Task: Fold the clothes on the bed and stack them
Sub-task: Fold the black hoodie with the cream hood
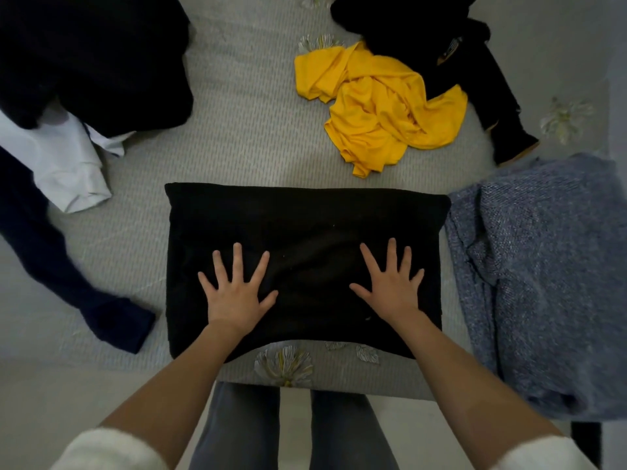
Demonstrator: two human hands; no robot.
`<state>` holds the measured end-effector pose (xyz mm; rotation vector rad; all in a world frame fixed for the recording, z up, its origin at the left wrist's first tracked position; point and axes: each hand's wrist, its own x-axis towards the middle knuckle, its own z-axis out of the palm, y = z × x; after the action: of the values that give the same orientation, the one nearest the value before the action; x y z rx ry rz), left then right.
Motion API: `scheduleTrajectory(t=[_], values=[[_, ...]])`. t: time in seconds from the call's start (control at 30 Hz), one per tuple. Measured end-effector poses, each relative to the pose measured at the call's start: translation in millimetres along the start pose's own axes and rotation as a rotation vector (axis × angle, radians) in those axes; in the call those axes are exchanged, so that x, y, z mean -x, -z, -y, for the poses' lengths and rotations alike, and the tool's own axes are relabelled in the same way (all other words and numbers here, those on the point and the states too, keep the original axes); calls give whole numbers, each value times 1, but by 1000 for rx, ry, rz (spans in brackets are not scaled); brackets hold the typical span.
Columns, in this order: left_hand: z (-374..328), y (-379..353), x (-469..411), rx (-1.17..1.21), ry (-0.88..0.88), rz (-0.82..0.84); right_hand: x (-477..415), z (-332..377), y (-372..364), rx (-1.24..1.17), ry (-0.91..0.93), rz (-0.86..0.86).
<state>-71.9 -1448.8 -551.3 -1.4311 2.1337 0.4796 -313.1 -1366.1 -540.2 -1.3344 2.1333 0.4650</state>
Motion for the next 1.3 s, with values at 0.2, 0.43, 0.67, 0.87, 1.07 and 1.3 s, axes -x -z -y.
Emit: scheduleTrajectory(t=[0.2,0.43,0.67,0.87,1.07,1.3], values=[[7,22,14,164,-13,-143,19,-15,10,-234,18,-215],[34,26,10,540,339,-324,26,-48,-2,-562,-155,-361],[49,15,0,719,412,-148,20,-54,-14,-793,-261,-170],[71,16,1,900,333,-90,17,-56,-8,-913,-287,-170],[61,42,10,997,278,-237,32,-54,7,-942,-253,-282],[16,124,47,971,166,-365,99,-63,78,-916,-261,-507]])
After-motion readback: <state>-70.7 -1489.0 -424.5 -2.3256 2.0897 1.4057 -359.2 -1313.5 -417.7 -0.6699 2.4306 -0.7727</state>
